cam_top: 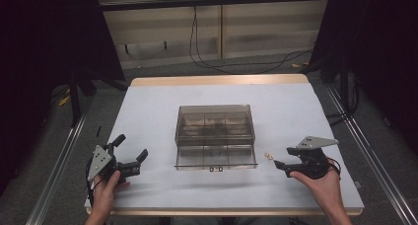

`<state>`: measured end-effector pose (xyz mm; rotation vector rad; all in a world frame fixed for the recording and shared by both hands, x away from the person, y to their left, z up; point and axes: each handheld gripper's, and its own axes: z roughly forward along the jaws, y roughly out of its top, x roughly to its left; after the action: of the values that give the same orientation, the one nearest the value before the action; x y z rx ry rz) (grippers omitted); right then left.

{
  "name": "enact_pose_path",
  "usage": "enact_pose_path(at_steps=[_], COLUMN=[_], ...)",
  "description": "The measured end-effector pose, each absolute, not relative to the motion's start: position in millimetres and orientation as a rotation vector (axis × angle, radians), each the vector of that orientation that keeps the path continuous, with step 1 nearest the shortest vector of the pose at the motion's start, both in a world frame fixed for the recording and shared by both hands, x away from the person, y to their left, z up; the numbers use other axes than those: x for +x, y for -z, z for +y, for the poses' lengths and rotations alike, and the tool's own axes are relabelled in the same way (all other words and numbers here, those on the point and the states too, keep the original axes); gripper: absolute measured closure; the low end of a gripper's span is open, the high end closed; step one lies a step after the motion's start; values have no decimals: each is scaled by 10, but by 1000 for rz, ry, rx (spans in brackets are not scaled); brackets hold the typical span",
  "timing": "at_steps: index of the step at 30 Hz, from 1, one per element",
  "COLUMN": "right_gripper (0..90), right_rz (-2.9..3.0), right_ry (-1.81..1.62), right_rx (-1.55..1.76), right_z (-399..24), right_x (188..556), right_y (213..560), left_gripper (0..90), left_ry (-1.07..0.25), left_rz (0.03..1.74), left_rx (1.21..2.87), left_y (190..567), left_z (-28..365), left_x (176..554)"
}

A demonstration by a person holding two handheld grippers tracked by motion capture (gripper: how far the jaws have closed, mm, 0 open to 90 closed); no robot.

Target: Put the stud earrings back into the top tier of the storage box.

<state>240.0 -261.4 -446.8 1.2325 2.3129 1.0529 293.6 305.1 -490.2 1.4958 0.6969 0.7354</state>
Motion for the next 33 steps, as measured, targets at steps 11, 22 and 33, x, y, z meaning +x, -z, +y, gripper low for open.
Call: enact_pose_path(at_steps=[11, 22, 33], right_gripper=[321, 489, 719], right_rz=[2433, 2592, 2796], right_ry=[-993, -882, -621], right_rx=[1227, 1275, 1308], right_z=[-2488, -2412, -2328], right_x=[2585, 2741, 3011], right_y=[4346, 4290, 4327], left_gripper=[6, 6, 6], left_ry=[-733, -735, -734], left_rz=[697, 691, 694], left_rx=[1498, 1502, 1499], left_y=[4902, 4900, 4901], left_z=[3052, 3052, 3052], left_x=[2934, 2938, 2939])
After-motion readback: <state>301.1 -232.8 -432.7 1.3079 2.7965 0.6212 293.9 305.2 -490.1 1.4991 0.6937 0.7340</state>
